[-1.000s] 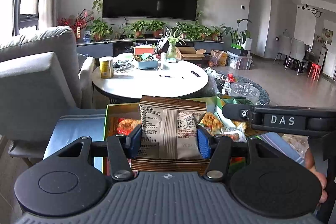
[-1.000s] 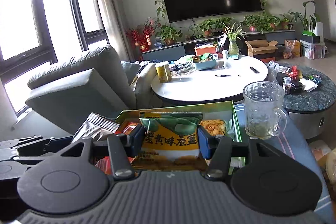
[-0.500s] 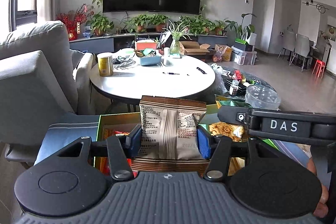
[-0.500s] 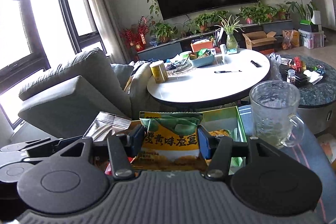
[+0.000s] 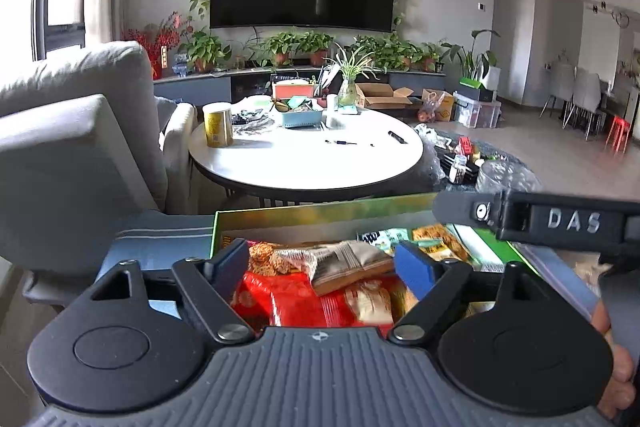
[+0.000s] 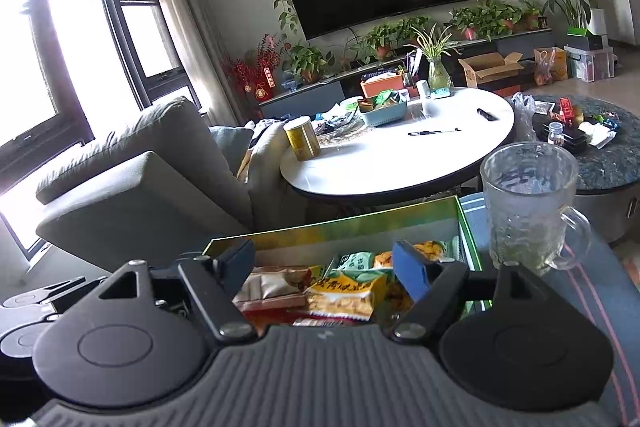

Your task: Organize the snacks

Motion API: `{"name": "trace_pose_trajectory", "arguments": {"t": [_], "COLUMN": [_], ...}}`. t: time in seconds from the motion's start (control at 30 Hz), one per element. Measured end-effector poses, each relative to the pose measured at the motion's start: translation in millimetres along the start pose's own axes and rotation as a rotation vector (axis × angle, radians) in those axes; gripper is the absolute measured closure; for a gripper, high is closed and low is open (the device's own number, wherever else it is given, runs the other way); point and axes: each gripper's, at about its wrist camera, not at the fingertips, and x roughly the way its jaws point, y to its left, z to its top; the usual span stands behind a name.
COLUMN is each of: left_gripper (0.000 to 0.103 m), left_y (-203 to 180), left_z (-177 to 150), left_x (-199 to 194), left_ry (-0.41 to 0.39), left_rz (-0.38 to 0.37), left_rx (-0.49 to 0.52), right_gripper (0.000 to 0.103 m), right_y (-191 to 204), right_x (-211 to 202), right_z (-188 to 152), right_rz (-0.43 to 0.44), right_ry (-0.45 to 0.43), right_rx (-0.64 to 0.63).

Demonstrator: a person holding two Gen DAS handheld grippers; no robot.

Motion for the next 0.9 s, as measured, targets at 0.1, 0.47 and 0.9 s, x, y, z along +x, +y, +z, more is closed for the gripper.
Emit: {"name": "trace_pose_trajectory", "arguments": {"t": [0.1, 0.47, 0.9], "left_gripper": [0.019, 0.01, 0.01], "left_y": [-7, -19, -19], "left_z": [-4, -27, -70], "left_x": [-17, -98, -156], "left_ry": [-0.001, -0.066, -0.051], "left_rz": [0.047, 0.089, 0.122], "left_rx": [0.036, 0.036, -0.067], "right_gripper": [0.026, 0.026, 0.026], "right_y": [5, 27, 50], "right_x": [-16, -84, -137], "right_z": [-1, -16, -52], "right_rz": [-0.001, -0.01, -0.058], "right_ry": [-0.011, -0.033, -0.015], "right_rx": [0.0, -0.04, -0.106]}}
